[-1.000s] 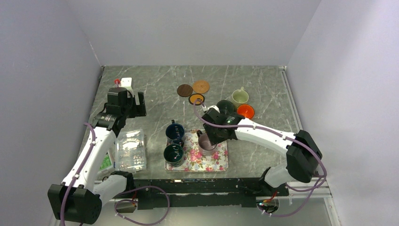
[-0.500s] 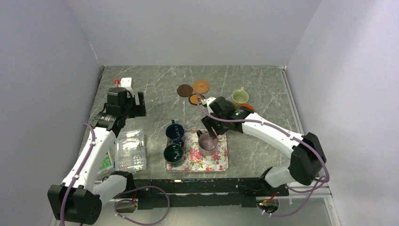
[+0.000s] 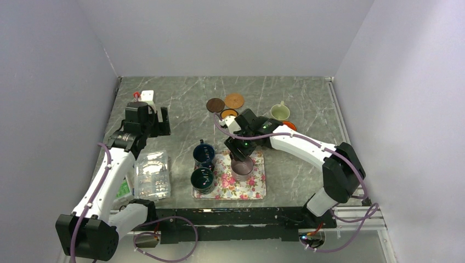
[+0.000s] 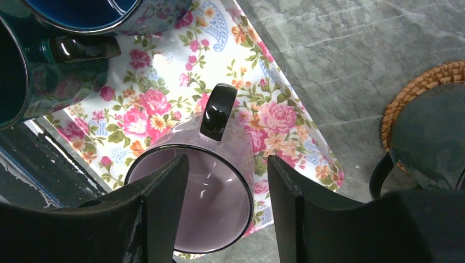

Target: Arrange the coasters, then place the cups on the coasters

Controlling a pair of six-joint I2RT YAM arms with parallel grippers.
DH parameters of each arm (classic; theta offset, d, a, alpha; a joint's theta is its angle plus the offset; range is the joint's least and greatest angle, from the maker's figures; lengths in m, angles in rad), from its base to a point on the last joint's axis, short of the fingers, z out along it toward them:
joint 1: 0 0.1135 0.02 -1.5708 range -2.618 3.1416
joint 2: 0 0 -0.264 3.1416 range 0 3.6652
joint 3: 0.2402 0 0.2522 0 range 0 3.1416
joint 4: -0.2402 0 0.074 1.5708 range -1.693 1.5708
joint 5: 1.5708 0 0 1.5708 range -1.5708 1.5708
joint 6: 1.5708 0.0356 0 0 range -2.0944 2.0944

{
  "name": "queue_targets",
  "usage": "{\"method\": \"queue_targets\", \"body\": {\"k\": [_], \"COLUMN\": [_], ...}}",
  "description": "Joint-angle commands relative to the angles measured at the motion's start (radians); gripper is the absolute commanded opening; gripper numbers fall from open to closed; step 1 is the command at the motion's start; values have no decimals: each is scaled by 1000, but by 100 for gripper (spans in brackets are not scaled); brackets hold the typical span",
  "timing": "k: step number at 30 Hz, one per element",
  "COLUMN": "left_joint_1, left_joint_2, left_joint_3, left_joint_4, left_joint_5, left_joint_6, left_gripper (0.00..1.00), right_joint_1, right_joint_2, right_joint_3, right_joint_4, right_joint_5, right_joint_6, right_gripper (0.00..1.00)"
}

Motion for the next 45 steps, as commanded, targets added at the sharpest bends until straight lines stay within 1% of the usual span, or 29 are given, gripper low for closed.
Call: {"method": "queue_targets", "body": {"k": [1,6,7,10,11,14,17,19,21,22,23,26,29,30,33,38,42,45], "left_joint_1": [-3,-3,-3,-3,-3,-4,-3,-3,-3,-3,-3,-3,-3,-3,-3,-3,-3,-3], "left_joint_2": [3,4,3,4,4,3,6,7,7,7,6,9,11,11,9,6,6,7], "left_joint_3": [34,34,34,34,34,34,34,35,35,35,35,34,35,35,35,34,35,35], "left_joint_4": [6,6,5,4,4,3,4,4,4,4,4,3,5,5,4,4,2,2], "left_joint_5": [4,3,3,2,2,0,2,3,4,5,4,5,13,14,13,6,5,3], "left_joint_6": [3,2,2,2,2,2,1,1,0,-1,-1,-1,-2,-3,-1,0,1,0], "left_gripper": [94,94,94,94,94,94,94,94,94,94,94,94,94,94,94,94,94,94], "right_joint_1": [1,0,1,0,1,0,1,0,0,0,0,4,4,4,5,23,26,26], "right_joint_2": [0,16,19,21,17,-23,-92,-130,-167,-181,-191,-233,-259,-262,-260,-230,-176,-124], "right_joint_3": [14,21,21,22,18,-21,-77,-106,-133,-146,-154,-178,-161,-147,-105,-49,2,26], "right_joint_4": [30,39,41,28,19,2,-6,-19,-30,-38,-47,-65,-103,-114,-120,-81,-48,-33], "right_joint_5": [-22,-27,-28,-20,-13,32,87,112,116,111,102,98,138,149,142,117,101,85], "right_joint_6": [-27,-28,-27,-16,-10,21,82,151,215,249,277,328,317,299,203,44,-21,-40], "right_gripper": [56,50,46,29,26,23,19,15,15,15,18,32,44,46,49,53,57,58]}}
